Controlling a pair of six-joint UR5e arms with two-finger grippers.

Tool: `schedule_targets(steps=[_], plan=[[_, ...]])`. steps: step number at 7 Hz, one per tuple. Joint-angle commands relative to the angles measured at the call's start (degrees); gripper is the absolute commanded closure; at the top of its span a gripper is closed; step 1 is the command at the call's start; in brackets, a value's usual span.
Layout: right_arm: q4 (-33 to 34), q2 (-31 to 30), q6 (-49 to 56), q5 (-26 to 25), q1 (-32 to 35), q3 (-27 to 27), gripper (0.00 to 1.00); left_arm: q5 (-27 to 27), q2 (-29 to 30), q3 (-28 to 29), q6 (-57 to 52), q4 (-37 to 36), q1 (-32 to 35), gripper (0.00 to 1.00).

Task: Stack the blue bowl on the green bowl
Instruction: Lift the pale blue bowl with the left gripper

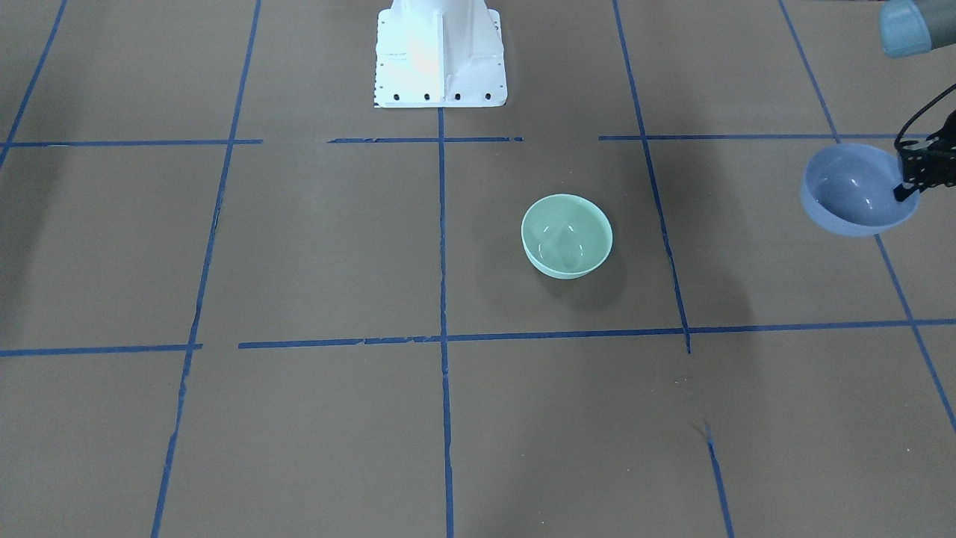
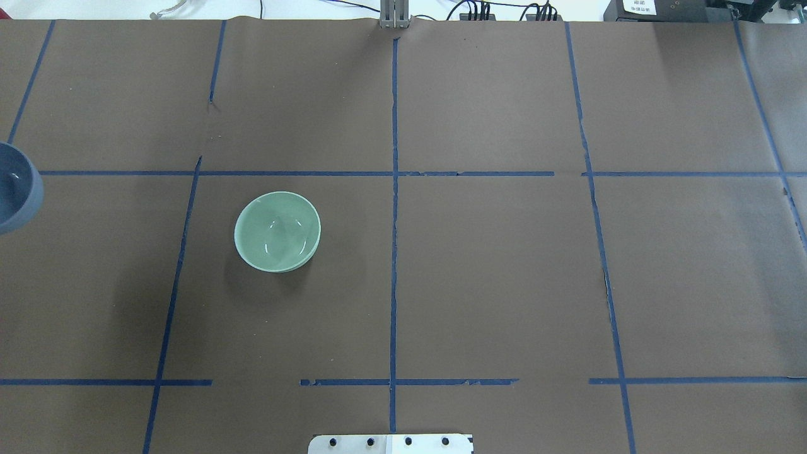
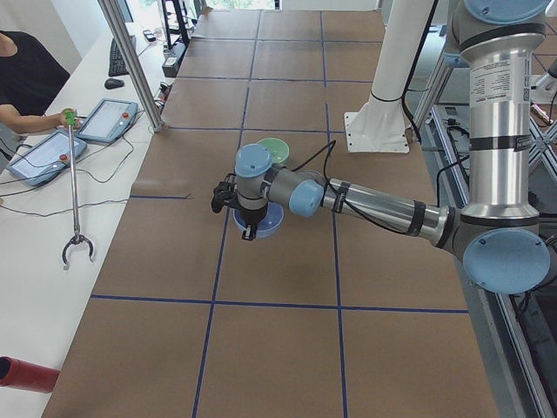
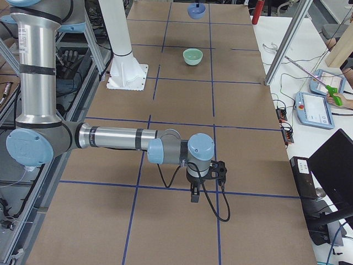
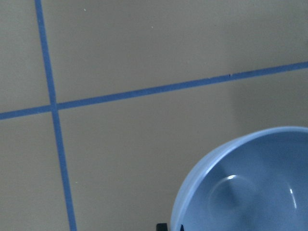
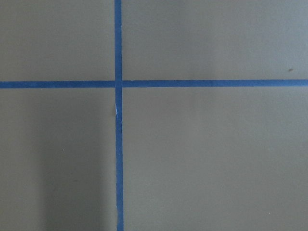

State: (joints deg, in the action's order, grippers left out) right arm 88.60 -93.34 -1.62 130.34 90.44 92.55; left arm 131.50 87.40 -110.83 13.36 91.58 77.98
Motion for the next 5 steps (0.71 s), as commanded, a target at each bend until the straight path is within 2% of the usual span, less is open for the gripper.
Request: schedule_targets(steps=[1, 3, 5], plan=[[0.0, 0.0, 0.0, 0.1, 0.0, 0.0, 0.00, -0.1, 7.9, -2.7, -3.4, -14.8, 7.4, 1.00], [0.0, 0.0, 0.0, 0.0, 0.0, 0.0, 0.00, 0.9, 9.1, -5.3, 0.5, -17.0, 6.7, 1.00], [0.0, 0.0, 0.0, 0.0, 0.0, 0.0, 0.00, 4.1, 9.9, -10.1, 13.7, -16.4, -1.1, 1.00]])
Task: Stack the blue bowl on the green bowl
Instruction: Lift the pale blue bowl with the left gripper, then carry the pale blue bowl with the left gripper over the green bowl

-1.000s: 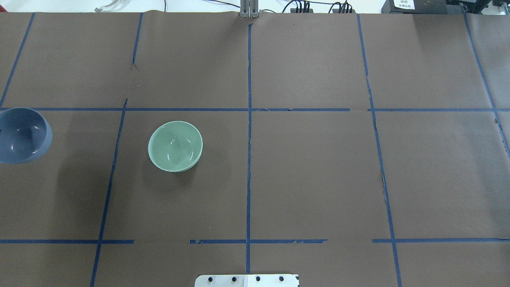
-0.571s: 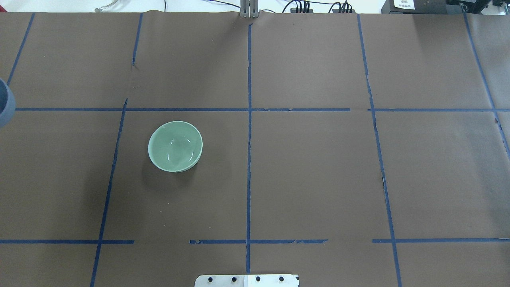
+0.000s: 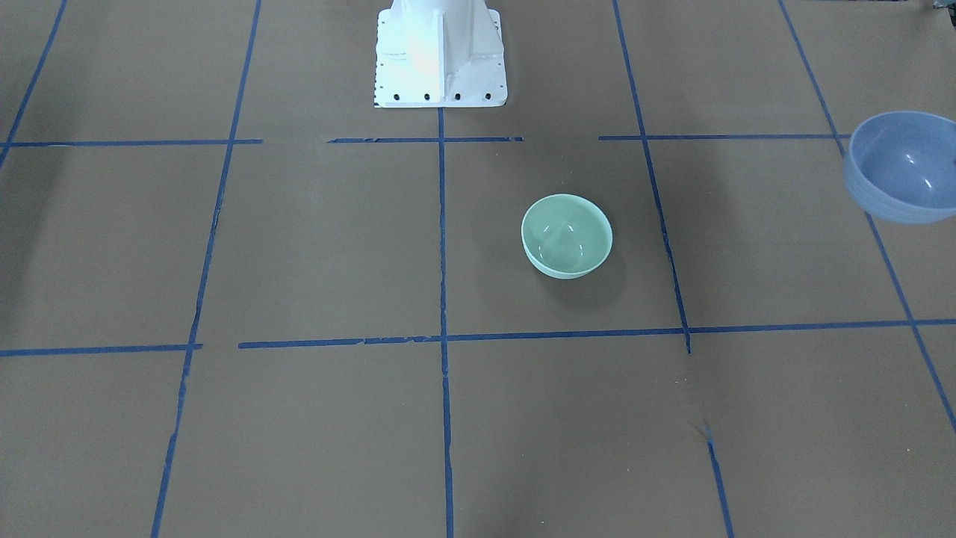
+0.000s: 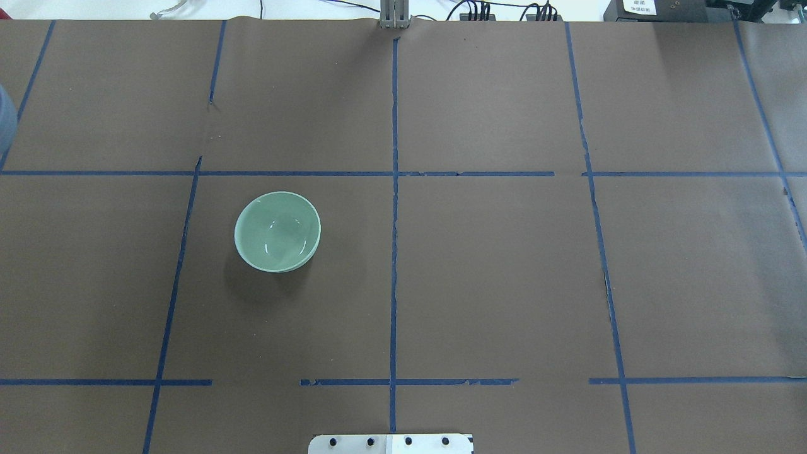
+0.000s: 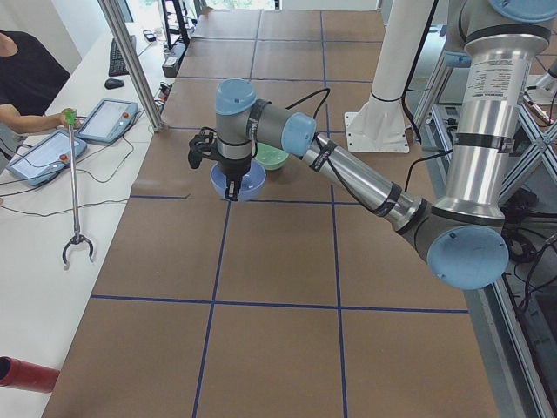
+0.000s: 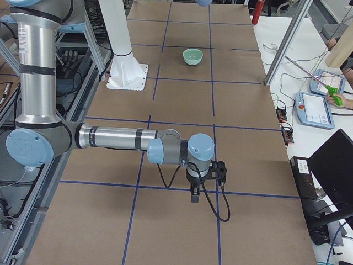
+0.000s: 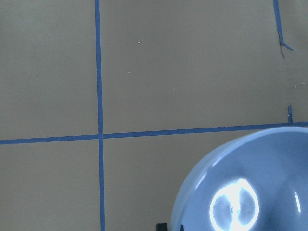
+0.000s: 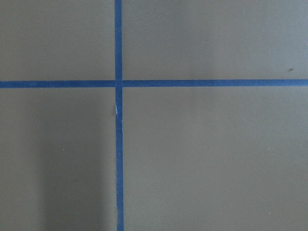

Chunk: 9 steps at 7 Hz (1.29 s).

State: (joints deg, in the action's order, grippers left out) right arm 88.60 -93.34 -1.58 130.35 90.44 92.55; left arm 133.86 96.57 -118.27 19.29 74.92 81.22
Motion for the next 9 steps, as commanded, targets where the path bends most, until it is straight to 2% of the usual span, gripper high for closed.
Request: schedule_targets(steps=[1, 3, 4, 5, 6, 8, 9], plan=[[0.0, 0.0, 0.0, 0.1, 0.0, 0.0, 0.00, 2.3, 2.8, -3.4, 16.3, 2.4, -9.4, 1.00], [0.0, 0.0, 0.0, 0.0, 0.0, 0.0, 0.00, 2.1, 3.6, -1.4, 30.6, 13.8, -17.7, 1.00], [0.0, 0.0, 0.0, 0.0, 0.0, 0.0, 0.00, 1.8, 5.2, 1.6, 36.0, 18.5, -21.4, 1.00], [0.0, 0.0, 0.0, 0.0, 0.0, 0.0, 0.00, 1.6, 8.2, 5.5, 39.1, 21.4, -24.9, 1.00], [0.0, 0.0, 0.0, 0.1, 0.0, 0.0, 0.00, 1.5, 9.1, 6.6, 41.6, 22.5, -27.5, 1.00], [0.1, 0.0, 0.0, 0.1, 0.0, 0.0, 0.00, -3.9, 9.3, 8.7, 48.5, 28.9, -33.7, 1.00], [0.0, 0.0, 0.0, 0.0, 0.0, 0.0, 0.00, -4.6, 9.7, 11.4, 51.2, 33.1, -35.2, 1.00]])
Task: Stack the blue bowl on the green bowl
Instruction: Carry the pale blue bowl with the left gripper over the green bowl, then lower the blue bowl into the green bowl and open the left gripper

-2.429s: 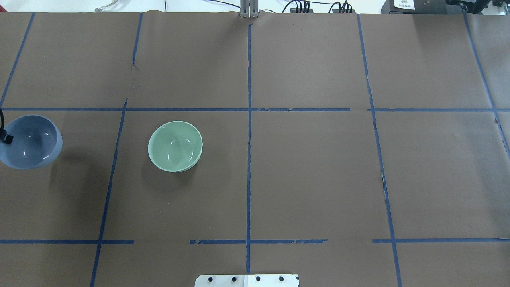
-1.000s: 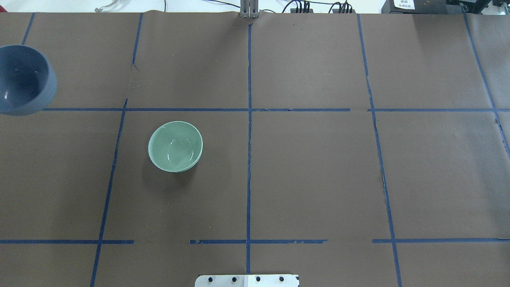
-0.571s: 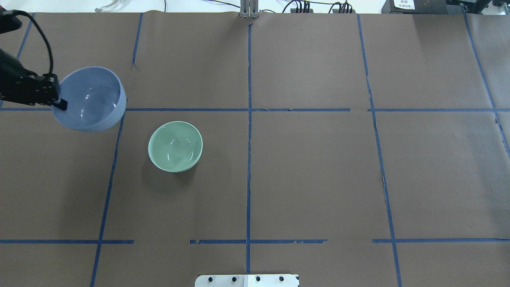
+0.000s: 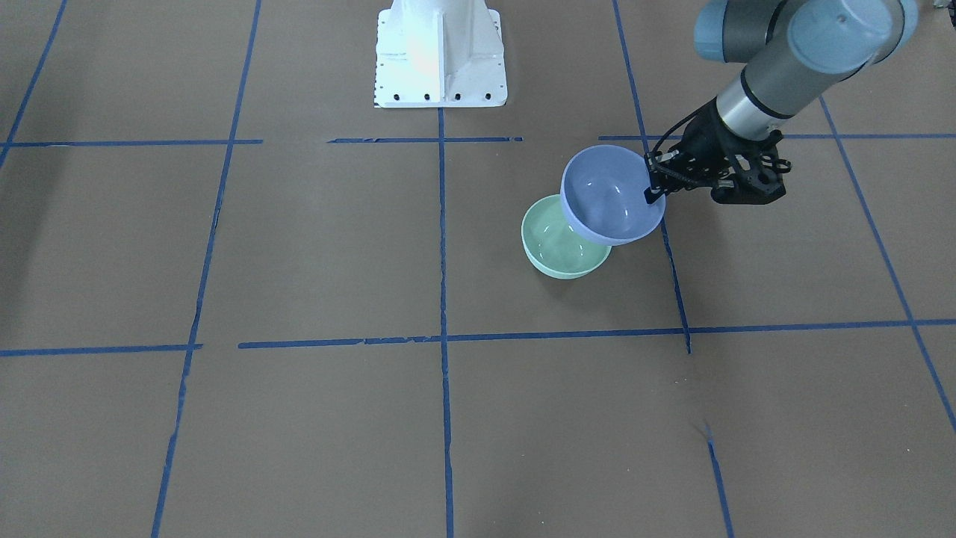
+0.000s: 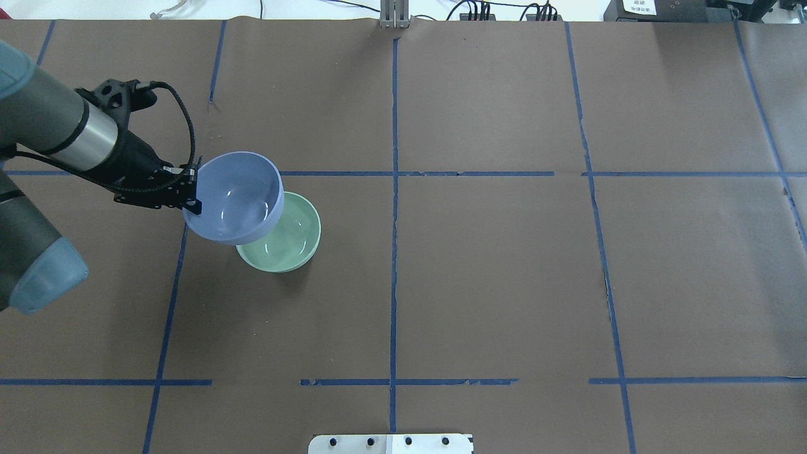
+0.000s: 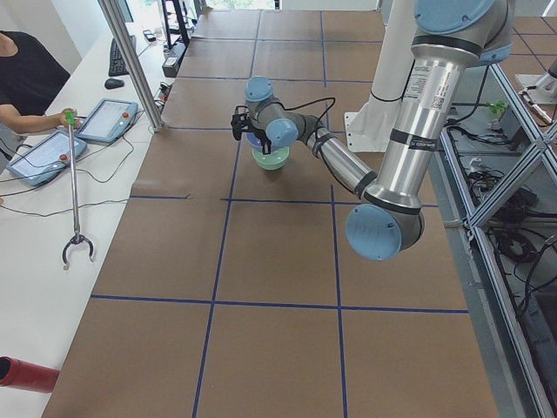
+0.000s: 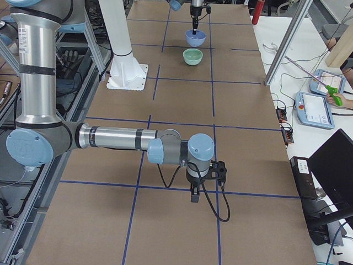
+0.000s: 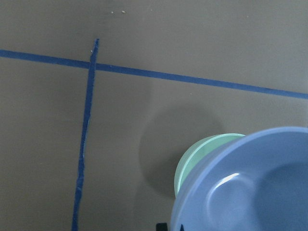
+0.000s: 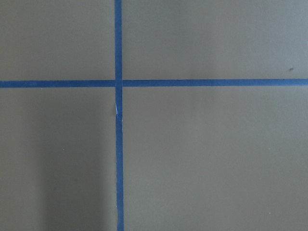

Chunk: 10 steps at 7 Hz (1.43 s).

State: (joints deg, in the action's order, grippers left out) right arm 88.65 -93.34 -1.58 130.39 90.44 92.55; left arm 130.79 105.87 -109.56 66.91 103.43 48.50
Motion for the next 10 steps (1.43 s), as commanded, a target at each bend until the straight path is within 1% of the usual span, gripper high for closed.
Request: schedule_targets(steps=[1, 5, 6, 7, 8, 10], plan=[[-0.1, 0.0, 0.0, 0.0, 0.0, 0.0, 0.00, -4.6, 0.9, 3.3, 5.4, 6.0, -5.1, 1.00], [-0.1, 0.0, 0.0, 0.0, 0.0, 0.0, 0.00, -5.1, 2.1, 5.9, 5.4, 6.3, -5.7, 1.00], [-0.1, 0.0, 0.0, 0.0, 0.0, 0.0, 0.00, -5.1, 1.9, 6.4, 5.1, 7.0, -5.7, 0.29], [-0.1, 0.0, 0.0, 0.0, 0.0, 0.0, 0.00, -5.2, 1.1, 7.7, 5.2, 10.5, -5.7, 0.00], [0.0, 0.0, 0.0, 0.0, 0.0, 0.0, 0.00, -5.2, 0.9, 8.2, 5.1, 11.9, -5.7, 0.00], [-0.1, 0.0, 0.0, 0.0, 0.0, 0.0, 0.00, -5.0, 1.0, 6.0, 4.9, 11.5, -4.9, 0.00]])
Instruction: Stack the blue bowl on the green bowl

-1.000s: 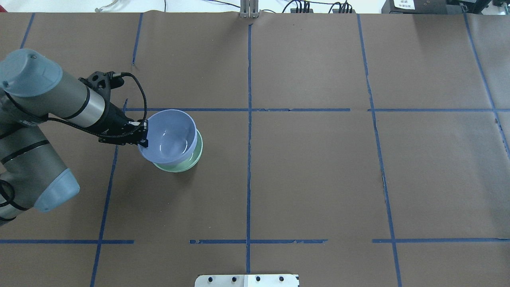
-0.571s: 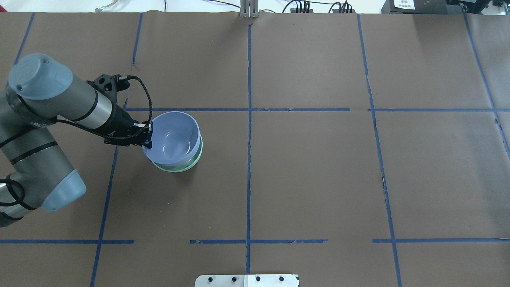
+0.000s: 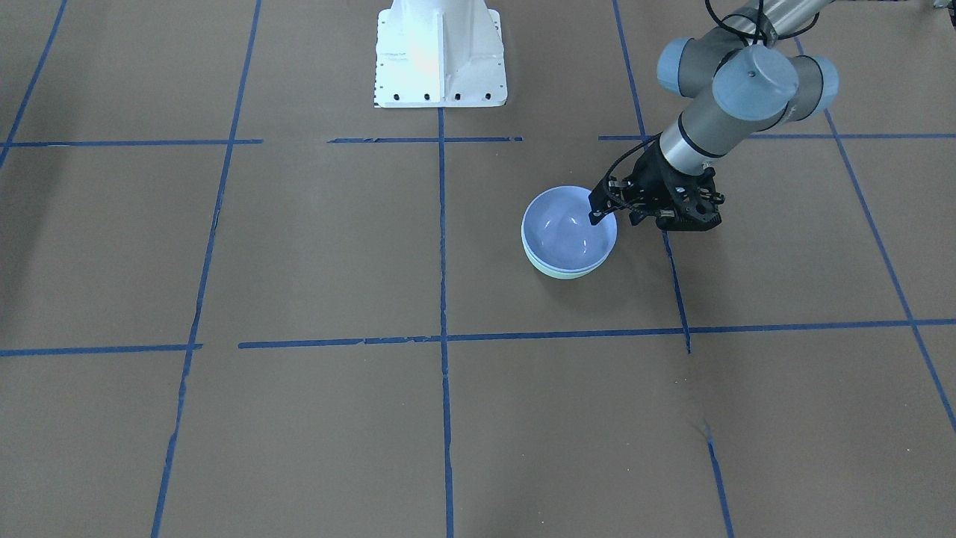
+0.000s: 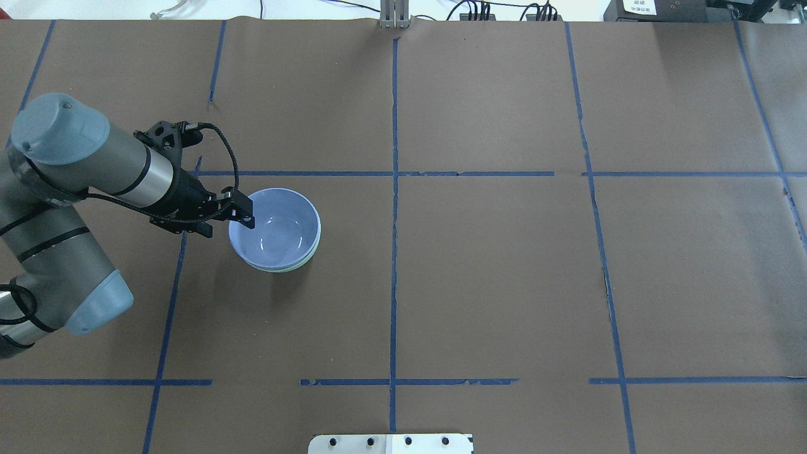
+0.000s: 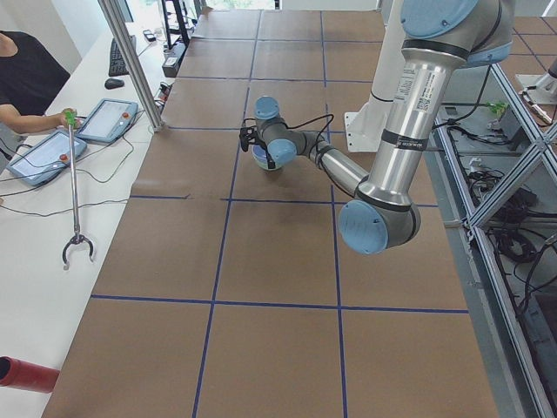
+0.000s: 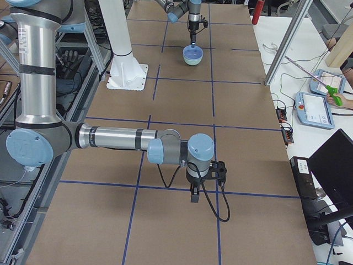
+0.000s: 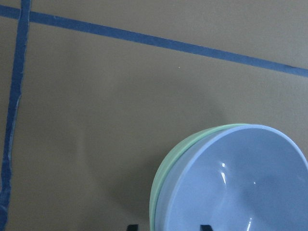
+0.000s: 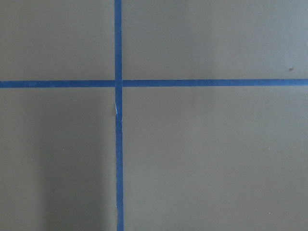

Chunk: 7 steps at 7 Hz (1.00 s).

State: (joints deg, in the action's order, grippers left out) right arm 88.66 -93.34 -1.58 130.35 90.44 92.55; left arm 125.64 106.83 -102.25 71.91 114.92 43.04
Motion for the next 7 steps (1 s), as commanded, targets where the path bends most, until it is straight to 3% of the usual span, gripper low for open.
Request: schedule_targets(steps=[1, 3, 5, 7], plan=[[-0.1, 0.0, 0.0, 0.0, 0.0, 0.0, 0.00, 0.1, 0.0, -2.7, -1.8, -0.2, 2.5, 0.00], [-0.1, 0.0, 0.0, 0.0, 0.0, 0.0, 0.00, 0.3, -1.1, -5.2, -17.5, -5.2, 8.7, 0.00], [-0.1, 0.0, 0.0, 0.0, 0.0, 0.0, 0.00, 0.3, -1.3, -8.6, -32.9, -15.1, 15.4, 0.00], [-0.1, 0.0, 0.0, 0.0, 0.0, 0.0, 0.00, 0.3, -5.4, -7.6, -52.8, -20.5, 23.5, 0.00]])
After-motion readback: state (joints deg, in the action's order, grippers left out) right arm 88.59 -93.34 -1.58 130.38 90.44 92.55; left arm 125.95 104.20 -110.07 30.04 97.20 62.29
